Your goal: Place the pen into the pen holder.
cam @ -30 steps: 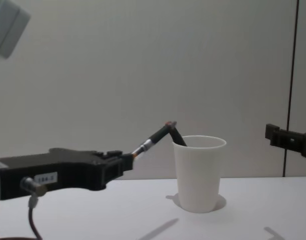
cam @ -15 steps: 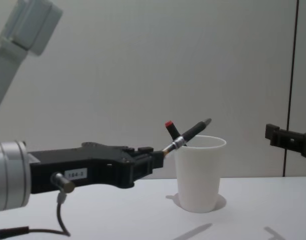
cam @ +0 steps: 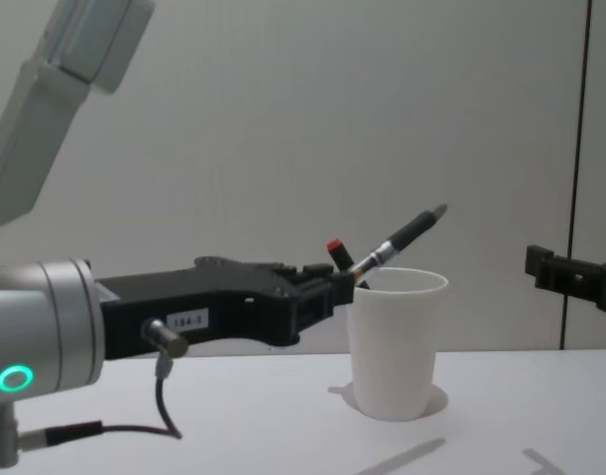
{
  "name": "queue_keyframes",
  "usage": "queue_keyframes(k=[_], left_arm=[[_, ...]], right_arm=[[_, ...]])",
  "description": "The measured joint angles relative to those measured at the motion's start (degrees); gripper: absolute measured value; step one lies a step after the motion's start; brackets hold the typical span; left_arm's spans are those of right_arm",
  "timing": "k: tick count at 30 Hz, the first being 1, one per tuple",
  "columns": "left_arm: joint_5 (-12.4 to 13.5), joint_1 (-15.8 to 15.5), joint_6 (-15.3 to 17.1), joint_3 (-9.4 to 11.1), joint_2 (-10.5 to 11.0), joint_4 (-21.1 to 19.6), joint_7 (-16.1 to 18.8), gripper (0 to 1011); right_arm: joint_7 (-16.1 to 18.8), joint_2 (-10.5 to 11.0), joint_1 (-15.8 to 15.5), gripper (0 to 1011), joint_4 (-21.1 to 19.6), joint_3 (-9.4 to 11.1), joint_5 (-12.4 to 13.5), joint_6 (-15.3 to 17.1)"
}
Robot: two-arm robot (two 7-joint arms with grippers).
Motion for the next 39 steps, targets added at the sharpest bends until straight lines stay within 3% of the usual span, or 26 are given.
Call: queue_keyframes(k=[13,32,39], left_arm=[[-0.2,-0.8,-2.6,0.7,-1.5,1.1,-1.0,161],[1.8,-1.9,-2.2,1.6,-2.8,2.3,-1.5,161],[2.1,-2.0,-2.0,1.7,-3.0,2.6,-1.5,161]], right_arm=[[0.0,0.0,0.0,1001,0.0,0.0,0.0,0.0],[0.1,0.0,0.0,1001,0.0,0.0,0.1,0.0],[2.5,0.5,-0.4,1001,-0.9,0.2,1.5,0.0]])
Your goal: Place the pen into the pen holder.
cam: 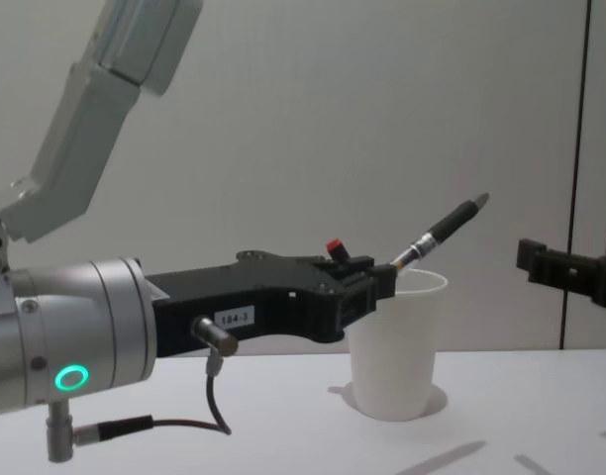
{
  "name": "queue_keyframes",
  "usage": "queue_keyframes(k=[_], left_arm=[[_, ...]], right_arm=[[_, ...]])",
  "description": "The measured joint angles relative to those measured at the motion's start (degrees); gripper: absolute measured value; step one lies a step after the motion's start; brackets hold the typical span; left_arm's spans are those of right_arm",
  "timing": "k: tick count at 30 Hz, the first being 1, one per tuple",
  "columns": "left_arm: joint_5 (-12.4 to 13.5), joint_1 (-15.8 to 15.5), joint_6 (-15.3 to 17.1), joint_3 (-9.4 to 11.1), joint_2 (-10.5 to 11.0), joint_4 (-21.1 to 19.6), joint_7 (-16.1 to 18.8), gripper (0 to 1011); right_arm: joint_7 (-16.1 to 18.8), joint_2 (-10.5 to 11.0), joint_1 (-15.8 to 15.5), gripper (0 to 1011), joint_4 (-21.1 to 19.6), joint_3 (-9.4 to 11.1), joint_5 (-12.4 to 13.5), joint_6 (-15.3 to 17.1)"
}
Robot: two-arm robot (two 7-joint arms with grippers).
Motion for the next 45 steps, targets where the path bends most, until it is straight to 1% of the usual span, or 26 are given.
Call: queue_keyframes(k=[1,4,6,8,9,12,13,14,15,19,20,23,24,26,27,28,29,30,31,32,33,36,40,42,43,45], left_arm=[[0.0,0.0,0.0,0.0,0.0,0.0,0.0,161],[0.1,0.0,0.0,0.1,-0.1,0.1,0.0,161],[0.2,-0.1,0.0,0.1,-0.1,0.1,0.0,161],[0.2,-0.1,0.1,0.1,-0.1,0.1,0.0,161],[0.2,-0.1,0.1,0.1,-0.1,0.1,0.0,162],[0.3,-0.1,0.1,0.1,-0.2,0.2,0.0,161],[0.3,-0.1,0.1,0.1,-0.2,0.2,0.0,161],[0.3,-0.1,0.1,0.1,-0.2,0.2,0.0,161],[0.3,-0.1,0.1,0.1,-0.2,0.2,0.0,161],[0.3,-0.1,0.1,0.1,-0.2,0.2,0.0,161],[0.3,-0.1,0.1,0.2,-0.2,0.2,0.0,161],[0.4,-0.2,0.1,0.2,-0.2,0.2,0.0,162],[0.4,-0.2,0.1,0.2,-0.2,0.2,0.0,161],[0.4,-0.2,0.1,0.2,-0.2,0.2,0.0,161],[0.4,-0.2,0.1,0.2,-0.2,0.2,0.0,161],[0.4,-0.2,0.1,0.2,-0.2,0.2,0.0,162],[0.4,-0.2,0.1,0.2,-0.2,0.2,0.0,161],[0.4,-0.2,0.1,0.2,-0.2,0.2,0.0,161],[0.4,-0.2,0.1,0.2,-0.2,0.2,0.0,161],[0.4,-0.2,0.1,0.2,-0.2,0.2,0.0,161],[0.4,-0.2,0.1,0.2,-0.2,0.2,0.0,162],[0.4,-0.2,0.1,0.2,-0.3,0.2,0.0,162],[0.4,-0.2,0.1,0.2,-0.3,0.2,0.0,161],[0.4,-0.2,0.1,0.2,-0.3,0.2,0.0,161],[0.4,-0.2,0.1,0.2,-0.3,0.2,0.0,161],[0.4,-0.2,0.1,0.2,-0.3,0.2,0.0,162]], right_arm=[[0.0,0.0,0.0,1001,0.0,0.0,0.0,0.0],[1.4,0.4,-0.4,1001,-0.8,0.2,1.2,0.0],[3.0,0.9,-0.8,1001,-1.7,0.4,3.1,0.3],[3.7,1.2,-1.1,1001,-2.1,0.6,4.1,0.5],[4.6,1.5,-1.4,1001,-2.6,0.7,5.5,0.9],[5.7,2.0,-1.9,1001,-3.4,1.0,7.4,1.5],[6.5,2.3,-2.2,1001,-3.9,1.2,9.0,2.0],[6.5,2.3,-2.2,1001,-3.9,1.2,9.0,2.0],[7.2,2.7,-2.6,1001,-4.5,1.4,10.5,2.5],[8.8,3.5,-3.5,1001,-5.7,1.9,14.7,4.0],[9.4,3.8,-3.7,1001,-6.1,2.1,16.6,4.7],[10.0,4.2,-4.2,1001,-6.7,2.4,19.0,5.7],[10.4,4.4,-4.5,1001,-7.0,2.6,20.6,6.3],[10.6,4.5,-4.7,1001,-7.3,2.8,22.5,7.0],[10.8,4.7,-4.9,1002,-7.6,2.9,24.2,7.6],[10.8,4.7,-4.9,1002,-7.6,2.9,24.2,7.6],[10.9,4.7,-5.2,1001,-7.9,3.1,26.8,8.7],[10.9,4.7,-5.2,1001,-7.9,3.1,26.8,8.7],[10.9,4.7,-5.4,1001,-8.1,3.2,28.4,9.3],[10.9,4.7,-5.4,1002,-8.1,3.2,29.2,9.6],[10.7,4.6,-5.5,1001,-8.3,3.2,30.9,10.2],[10.3,4.2,-5.5,1001,-8.4,3.3,33.1,11.1],[9.0,3.2,-5.3,1001,-8.4,3.1,37.6,12.6],[8.4,2.8,-5.2,1001,-8.4,3.0,39.1,13.1],[7.7,2.2,-5.0,1001,-8.2,2.8,40.5,13.5],[7.0,1.7,-4.8,1001,-8.0,2.6,41.7,13.8]])
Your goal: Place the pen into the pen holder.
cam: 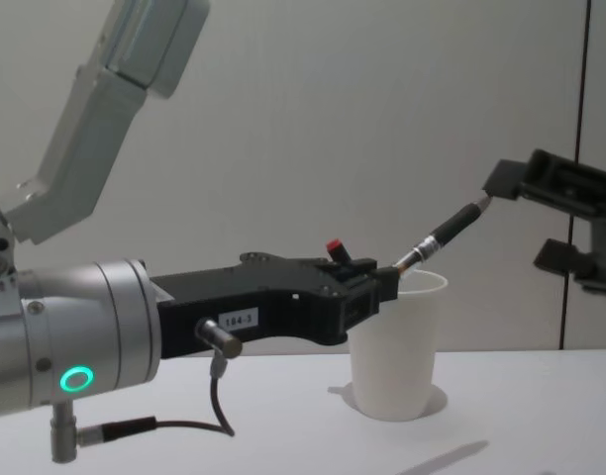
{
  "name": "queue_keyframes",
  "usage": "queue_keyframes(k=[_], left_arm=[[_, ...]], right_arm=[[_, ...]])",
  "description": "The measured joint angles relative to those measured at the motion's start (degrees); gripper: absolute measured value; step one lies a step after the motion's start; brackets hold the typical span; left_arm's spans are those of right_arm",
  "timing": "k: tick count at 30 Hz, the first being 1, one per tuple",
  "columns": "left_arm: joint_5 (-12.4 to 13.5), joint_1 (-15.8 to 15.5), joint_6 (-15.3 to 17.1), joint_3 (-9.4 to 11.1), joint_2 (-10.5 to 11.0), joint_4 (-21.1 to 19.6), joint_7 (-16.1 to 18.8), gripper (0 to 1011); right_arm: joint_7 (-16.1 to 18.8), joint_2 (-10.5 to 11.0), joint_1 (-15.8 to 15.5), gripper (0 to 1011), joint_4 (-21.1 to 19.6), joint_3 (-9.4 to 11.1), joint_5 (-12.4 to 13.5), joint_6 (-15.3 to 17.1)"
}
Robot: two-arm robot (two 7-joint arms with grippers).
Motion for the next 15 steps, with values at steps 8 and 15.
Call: queue_keyframes(k=[8,15], left_arm=[[0.0,0.0,0.0,0.0,0.0,0.0,0.0,161],[0.0,0.0,0.0,0.0,0.0,0.0,0.0,161]], right_arm=[[-5.0,-4.1,2.2,1001,2.0,-1.6,6.0,1.4],[-7.5,-7.0,4.3,1001,4.0,-2.9,8.2,1.8]])
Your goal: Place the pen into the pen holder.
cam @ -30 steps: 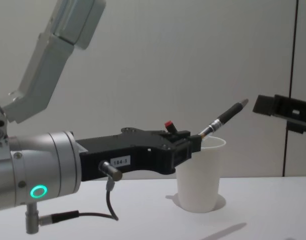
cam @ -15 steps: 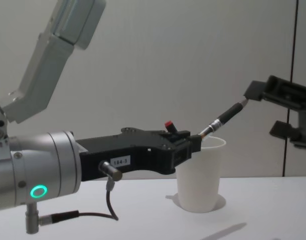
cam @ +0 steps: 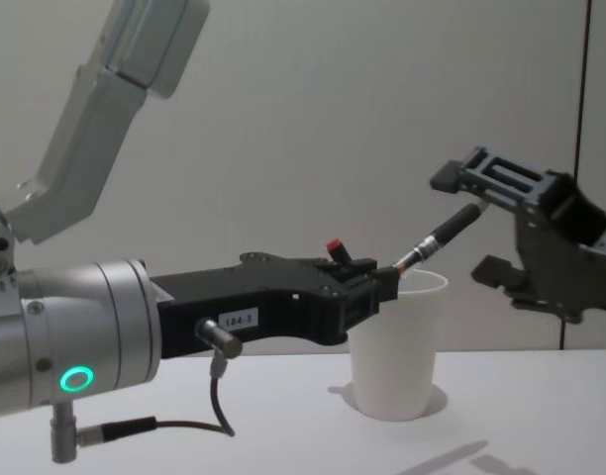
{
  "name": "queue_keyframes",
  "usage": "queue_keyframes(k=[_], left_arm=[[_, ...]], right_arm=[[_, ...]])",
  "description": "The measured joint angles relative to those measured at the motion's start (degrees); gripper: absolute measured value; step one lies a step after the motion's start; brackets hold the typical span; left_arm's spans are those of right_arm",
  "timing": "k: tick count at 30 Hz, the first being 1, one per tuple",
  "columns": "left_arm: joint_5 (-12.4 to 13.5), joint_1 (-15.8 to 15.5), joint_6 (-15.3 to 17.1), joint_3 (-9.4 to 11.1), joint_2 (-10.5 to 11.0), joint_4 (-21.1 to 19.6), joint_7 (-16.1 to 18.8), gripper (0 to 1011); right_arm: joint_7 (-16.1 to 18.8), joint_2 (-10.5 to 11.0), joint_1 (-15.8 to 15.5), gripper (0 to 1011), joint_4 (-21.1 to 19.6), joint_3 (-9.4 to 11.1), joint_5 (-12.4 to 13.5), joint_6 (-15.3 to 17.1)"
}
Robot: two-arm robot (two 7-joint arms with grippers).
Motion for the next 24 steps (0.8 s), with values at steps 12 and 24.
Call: queue_keyframes(k=[12,24], left_arm=[[0.0,0.0,0.0,0.0,0.0,0.0,0.0,161],[0.0,0.0,0.0,0.0,0.0,0.0,0.0,161]], right_arm=[[-2.4,-3.5,3.0,1001,3.0,-2.0,1.5,0.3],[-3.5,-4.7,4.3,1001,4.5,-3.0,1.7,-1.0]])
